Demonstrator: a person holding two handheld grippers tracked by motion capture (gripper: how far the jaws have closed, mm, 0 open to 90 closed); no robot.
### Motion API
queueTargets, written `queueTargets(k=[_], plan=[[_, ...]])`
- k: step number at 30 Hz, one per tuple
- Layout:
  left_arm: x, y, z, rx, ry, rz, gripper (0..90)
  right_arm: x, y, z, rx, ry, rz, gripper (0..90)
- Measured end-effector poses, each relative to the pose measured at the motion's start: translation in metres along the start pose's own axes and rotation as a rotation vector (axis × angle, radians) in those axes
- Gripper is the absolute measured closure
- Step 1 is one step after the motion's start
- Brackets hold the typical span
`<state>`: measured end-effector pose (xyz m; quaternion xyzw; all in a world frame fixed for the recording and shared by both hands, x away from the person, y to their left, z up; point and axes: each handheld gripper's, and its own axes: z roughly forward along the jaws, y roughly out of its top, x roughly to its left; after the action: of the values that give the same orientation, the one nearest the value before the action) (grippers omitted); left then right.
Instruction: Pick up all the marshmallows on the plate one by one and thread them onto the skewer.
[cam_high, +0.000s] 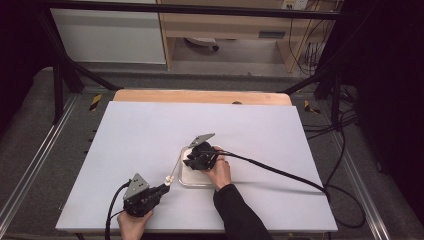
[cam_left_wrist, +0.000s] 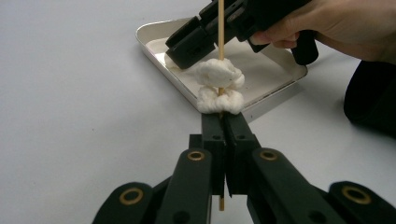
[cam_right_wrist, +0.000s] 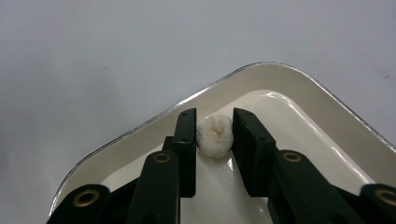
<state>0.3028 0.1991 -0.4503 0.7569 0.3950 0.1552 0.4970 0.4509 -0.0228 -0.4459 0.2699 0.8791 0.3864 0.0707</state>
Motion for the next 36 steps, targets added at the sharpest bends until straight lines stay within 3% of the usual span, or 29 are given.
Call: queueTargets(k=[9,26,36], plan=[[-0.001,0.000,0.000,-0.001,-0.001,0.001,87.9,0.001,0.005,-0.011,-0.017,0.012,0.045,73.0],[-0.006,0.002,0.005,-0.002,-0.010,0.011,87.9,0.008,0.011,-0.039,-0.029,0.029,0.049,74.5],[-0.008,0.003,0.006,-0.001,-0.014,0.012,87.9,0.004,0.005,-0.059,-0.072,0.045,0.073,74.9]])
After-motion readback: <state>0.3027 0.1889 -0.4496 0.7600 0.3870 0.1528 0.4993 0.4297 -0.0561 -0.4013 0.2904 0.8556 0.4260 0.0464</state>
